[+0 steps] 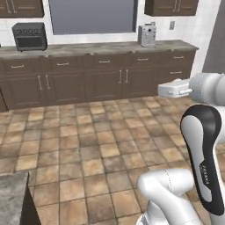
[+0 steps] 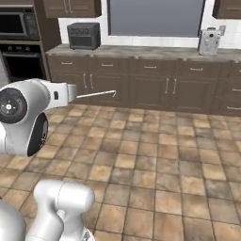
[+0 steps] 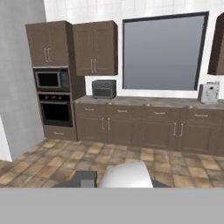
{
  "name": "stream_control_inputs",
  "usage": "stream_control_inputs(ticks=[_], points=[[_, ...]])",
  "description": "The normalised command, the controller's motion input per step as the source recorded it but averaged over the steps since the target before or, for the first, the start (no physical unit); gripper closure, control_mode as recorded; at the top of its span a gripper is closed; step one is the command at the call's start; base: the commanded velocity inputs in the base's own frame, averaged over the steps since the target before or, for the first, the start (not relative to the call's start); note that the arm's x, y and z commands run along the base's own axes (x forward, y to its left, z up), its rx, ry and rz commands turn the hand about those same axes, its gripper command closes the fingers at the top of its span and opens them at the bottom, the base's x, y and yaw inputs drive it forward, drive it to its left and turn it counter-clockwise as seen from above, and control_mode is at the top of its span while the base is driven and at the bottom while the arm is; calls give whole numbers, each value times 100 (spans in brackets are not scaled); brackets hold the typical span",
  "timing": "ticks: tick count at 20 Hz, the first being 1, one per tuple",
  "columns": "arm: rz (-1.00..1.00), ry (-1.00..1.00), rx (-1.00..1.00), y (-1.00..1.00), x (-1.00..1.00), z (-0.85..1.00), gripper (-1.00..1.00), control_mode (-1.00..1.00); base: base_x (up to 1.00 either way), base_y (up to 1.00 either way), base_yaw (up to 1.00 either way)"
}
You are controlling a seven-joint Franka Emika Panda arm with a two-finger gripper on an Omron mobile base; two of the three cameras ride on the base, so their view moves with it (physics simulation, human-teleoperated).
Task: Open the cabinet and move the ladle to the pot. Then close the cabinet.
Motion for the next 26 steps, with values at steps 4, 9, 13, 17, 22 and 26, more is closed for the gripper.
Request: stream_control_inputs(ticks=[4, 9, 13, 17, 22, 26], points=[[0, 0, 0, 0, 0, 0, 100, 100, 100, -26, 49], [0, 0, 0, 0, 0, 0, 100, 100, 100, -43, 53], [0, 0, 0, 0, 0, 0, 100, 100, 95, -51, 54], [0, 0, 0, 0, 0, 0, 100, 100, 85, -54, 55], [0, 0, 0, 0, 0, 0, 100, 100, 82, -51, 55], [0, 0, 0, 0, 0, 0, 100, 100, 99, -48, 51]])
